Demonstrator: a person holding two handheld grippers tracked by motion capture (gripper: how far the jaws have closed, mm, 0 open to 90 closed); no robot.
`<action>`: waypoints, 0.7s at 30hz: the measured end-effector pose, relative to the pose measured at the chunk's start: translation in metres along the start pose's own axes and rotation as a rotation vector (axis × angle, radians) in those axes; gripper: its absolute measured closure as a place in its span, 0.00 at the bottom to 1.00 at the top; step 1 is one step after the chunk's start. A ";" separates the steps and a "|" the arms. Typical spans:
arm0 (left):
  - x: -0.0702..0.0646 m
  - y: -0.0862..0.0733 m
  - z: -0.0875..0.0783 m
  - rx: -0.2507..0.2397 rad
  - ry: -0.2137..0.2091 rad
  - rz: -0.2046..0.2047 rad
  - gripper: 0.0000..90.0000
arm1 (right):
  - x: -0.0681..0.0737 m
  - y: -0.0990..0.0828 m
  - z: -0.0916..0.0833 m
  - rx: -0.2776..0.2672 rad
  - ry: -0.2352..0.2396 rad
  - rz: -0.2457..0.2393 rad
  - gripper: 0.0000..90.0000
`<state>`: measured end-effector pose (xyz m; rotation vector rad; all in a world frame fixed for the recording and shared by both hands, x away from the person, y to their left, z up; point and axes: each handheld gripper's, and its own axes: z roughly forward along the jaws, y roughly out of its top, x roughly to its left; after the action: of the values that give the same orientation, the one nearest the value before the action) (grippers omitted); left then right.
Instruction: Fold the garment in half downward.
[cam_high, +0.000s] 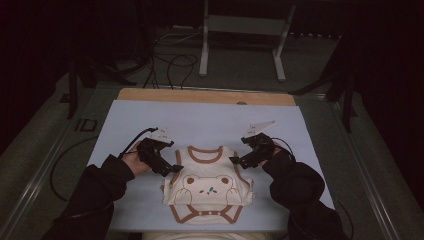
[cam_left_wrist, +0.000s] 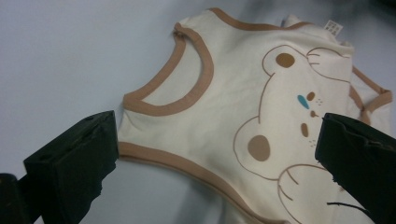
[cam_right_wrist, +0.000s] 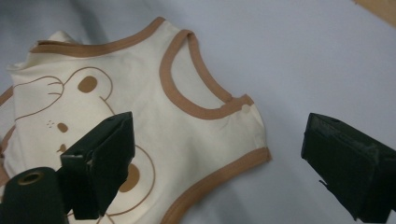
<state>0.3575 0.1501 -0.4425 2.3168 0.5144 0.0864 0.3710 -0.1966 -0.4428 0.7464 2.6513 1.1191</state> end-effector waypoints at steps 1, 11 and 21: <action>0.002 0.000 0.003 0.002 -0.003 -0.005 0.00 | -0.002 -0.001 0.002 0.004 0.002 0.001 0.11; 0.021 -0.001 0.022 0.017 0.000 -0.030 0.00 | -0.014 -0.003 0.022 0.033 0.013 -0.004 0.12; 0.035 -0.005 0.041 0.039 0.026 -0.057 0.00 | -0.022 -0.004 0.038 0.064 0.025 -0.025 0.12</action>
<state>0.3967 0.1400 -0.4783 2.3395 0.5993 0.0805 0.4013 -0.1866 -0.4734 0.7130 2.7210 1.0487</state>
